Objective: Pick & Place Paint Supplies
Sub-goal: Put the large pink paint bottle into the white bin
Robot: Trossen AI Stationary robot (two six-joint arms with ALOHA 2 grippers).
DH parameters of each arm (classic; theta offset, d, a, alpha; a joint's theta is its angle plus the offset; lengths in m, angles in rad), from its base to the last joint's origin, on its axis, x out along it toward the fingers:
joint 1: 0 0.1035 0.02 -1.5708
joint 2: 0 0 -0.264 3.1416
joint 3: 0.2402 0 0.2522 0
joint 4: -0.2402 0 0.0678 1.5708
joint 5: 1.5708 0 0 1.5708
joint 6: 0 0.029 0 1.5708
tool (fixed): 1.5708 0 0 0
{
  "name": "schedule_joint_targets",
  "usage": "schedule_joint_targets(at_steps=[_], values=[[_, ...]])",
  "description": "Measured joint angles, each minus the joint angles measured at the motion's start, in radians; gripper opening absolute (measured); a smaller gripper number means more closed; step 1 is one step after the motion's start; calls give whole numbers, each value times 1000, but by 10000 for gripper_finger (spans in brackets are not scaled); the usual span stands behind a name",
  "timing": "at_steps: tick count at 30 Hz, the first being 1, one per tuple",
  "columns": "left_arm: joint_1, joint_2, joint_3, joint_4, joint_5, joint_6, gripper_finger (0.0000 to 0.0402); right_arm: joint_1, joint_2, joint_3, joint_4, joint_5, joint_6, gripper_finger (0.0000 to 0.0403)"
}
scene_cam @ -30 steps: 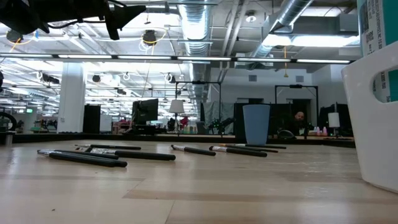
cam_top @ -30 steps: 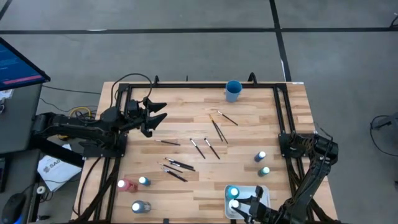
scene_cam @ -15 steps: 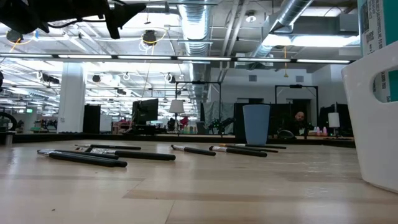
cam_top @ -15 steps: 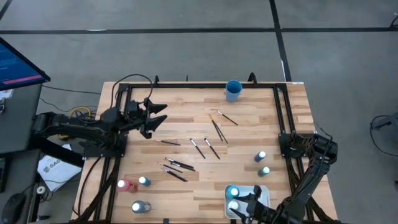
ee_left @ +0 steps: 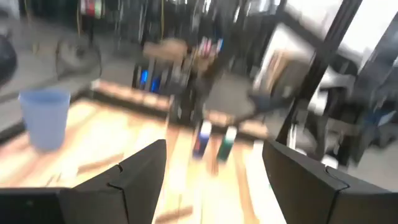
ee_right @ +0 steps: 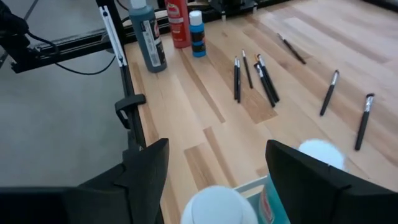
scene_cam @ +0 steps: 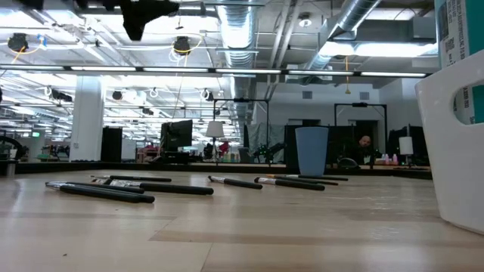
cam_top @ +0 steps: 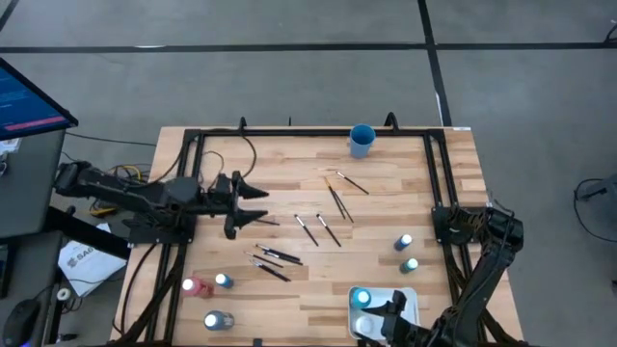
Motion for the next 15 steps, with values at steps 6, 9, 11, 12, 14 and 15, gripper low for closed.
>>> schedule_joint_targets(at_steps=[6, 9, 11, 12, 14, 15], values=[[-88, 62, 293, -505, -53, -96, 257, 2, 0, 114, -183, -2, 38, 260], [-140, 94, 415, -725, -16, -168, 257, 2, 0, 158, -303, -3, 103, 260], [-177, 111, 476, -823, 33, -212, 257, 2, 0, 175, -368, -3, 153, 260], [-198, 116, 497, -867, 57, -234, 257, 2, 0, 179, -396, -3, 175, 260], [-246, 126, 521, -936, 100, -293, 257, 2, 0, 180, -431, -4, 212, 260], [-272, 127, 522, -966, 123, -323, 257, 2, 0, 181, -442, -4, 227, 260]])
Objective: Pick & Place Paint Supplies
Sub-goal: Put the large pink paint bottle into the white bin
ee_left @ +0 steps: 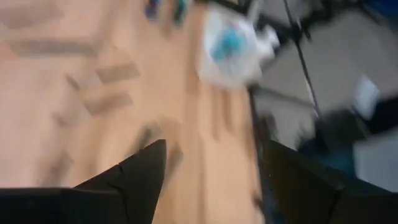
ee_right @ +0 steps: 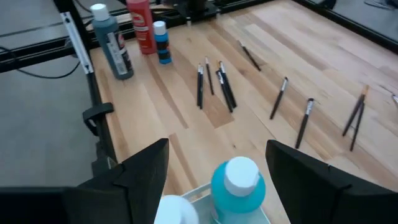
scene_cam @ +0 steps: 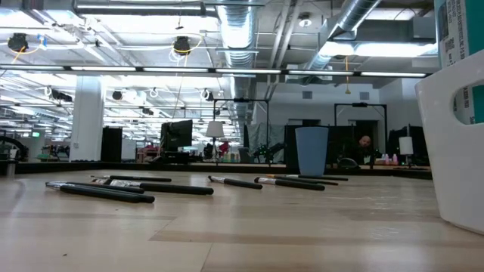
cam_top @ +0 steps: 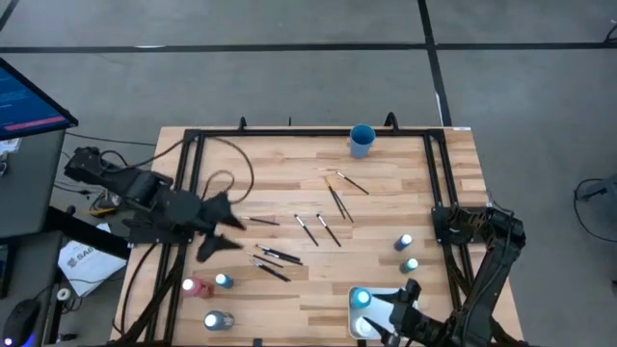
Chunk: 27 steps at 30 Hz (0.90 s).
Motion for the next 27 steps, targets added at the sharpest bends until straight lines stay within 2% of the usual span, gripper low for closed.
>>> schedule_joint_targets(at_steps=[6, 11, 16, 22, 27], values=[[-205, 10, -1, -235, 108, -242, 257, -12, 0, 0, -26, 0, 17, 260], [-373, 20, -1, -287, 116, -417, 257, -26, 0, 0, -28, 0, 18, 260], [-496, 50, -1, -345, 55, -534, 257, -44, 0, 0, -28, 0, 18, 260], [-625, 122, -1, -375, -63, -550, 257, -47, 0, 0, -28, 0, 18, 260], [-690, 183, -2, -383, -91, -575, 257, -47, 0, 0, -27, 0, 18, 260]])
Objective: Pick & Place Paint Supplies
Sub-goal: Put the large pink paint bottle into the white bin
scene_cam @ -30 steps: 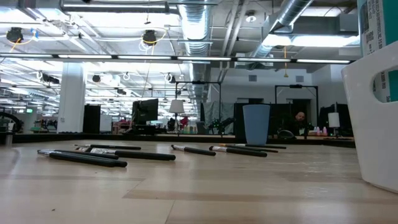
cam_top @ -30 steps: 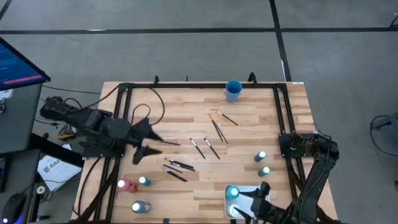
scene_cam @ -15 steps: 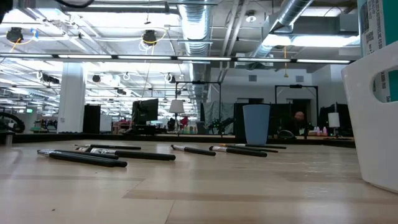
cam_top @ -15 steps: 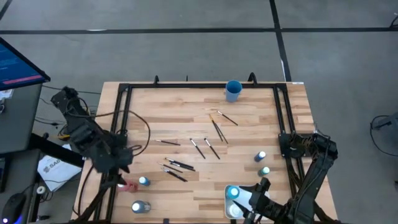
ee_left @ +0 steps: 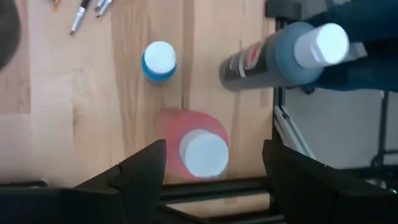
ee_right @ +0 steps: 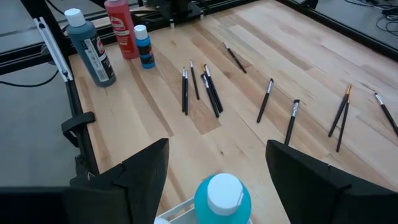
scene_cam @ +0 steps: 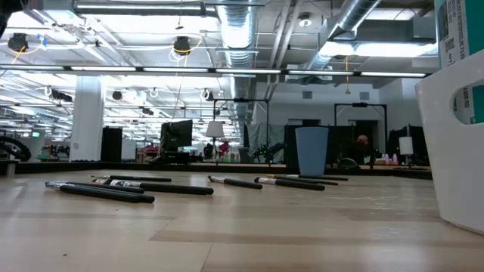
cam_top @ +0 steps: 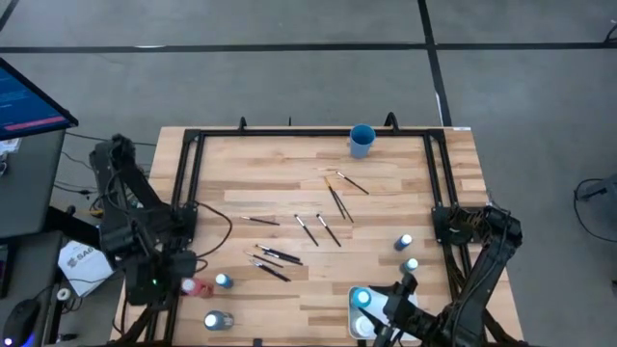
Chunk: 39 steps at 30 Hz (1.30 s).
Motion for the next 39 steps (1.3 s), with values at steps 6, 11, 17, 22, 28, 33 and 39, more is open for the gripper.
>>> schedule_joint_targets(at_steps=[6, 11, 17, 22, 28, 33, 39], values=[[-57, 36, 0, 5, -92, -69, 257, 0, 0, 0, -2, 0, -6, 260], [-68, 51, -4, 7, -157, -72, 257, -5, 0, 0, -2, 0, -8, 260], [-72, 52, -72, 55, -119, -111, 257, -5, 0, 0, -2, -21, -8, 260], [-79, 52, -100, 62, -111, -156, 257, -6, 0, 0, 1, -23, -8, 260], [-94, 52, -120, 82, -104, -164, 257, -10, 0, 0, -4, -23, -8, 260], [-104, 52, -143, 111, -104, -176, 257, -16, 1, 0, -3, -23, -11, 260], [-104, 52, -161, 126, -105, -176, 257, -22, 1, 0, -4, -23, -11, 260]])
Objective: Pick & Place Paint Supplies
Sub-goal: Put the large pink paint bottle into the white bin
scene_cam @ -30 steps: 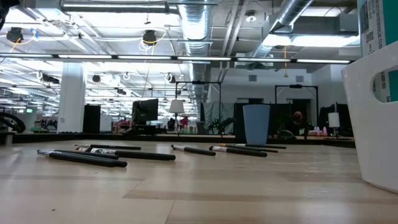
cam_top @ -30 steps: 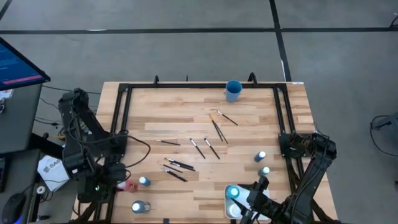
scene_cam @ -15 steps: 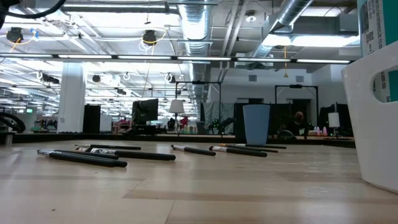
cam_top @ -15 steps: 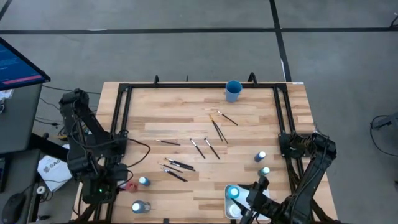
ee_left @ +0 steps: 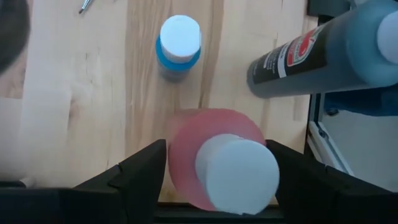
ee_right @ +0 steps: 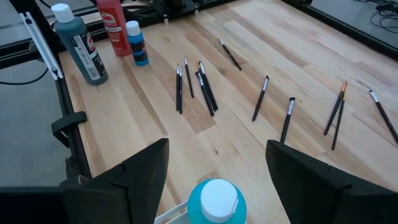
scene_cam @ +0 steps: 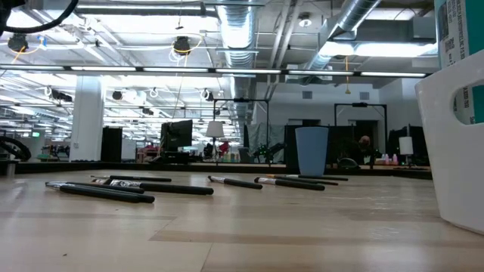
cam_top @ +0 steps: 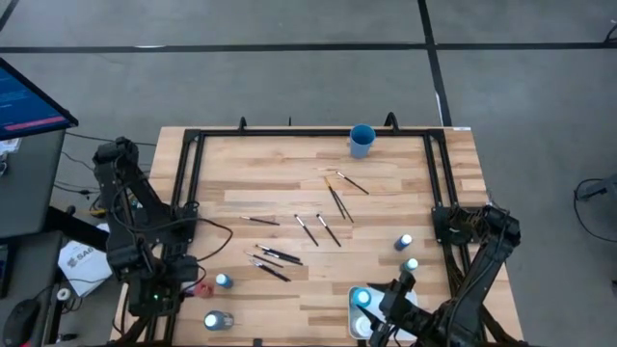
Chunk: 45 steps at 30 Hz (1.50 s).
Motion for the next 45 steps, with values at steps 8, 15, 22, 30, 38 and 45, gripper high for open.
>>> schedule_joint_targets(at_steps=[8, 15, 22, 30, 38, 45], values=[[0, -1, -61, 66, -33, 0, 257, -6, 0, 0, 0, 0, 0, 260], [2, 0, -63, 70, -49, 0, 252, -18, 0, 0, -3, 0, 0, 260], [2, 0, -63, 78, -51, 0, 209, -30, 0, 0, -2, 0, -15, 260], [11, -42, -63, 76, -19, -37, 224, -42, 0, 0, -3, 0, -24, 260], [13, -156, -62, 81, -7, -100, 215, -62, 0, 0, -4, 1, -26, 260], [44, -251, -16, 84, -48, -76, 217, -103, 0, 0, -3, 2, -24, 260]])
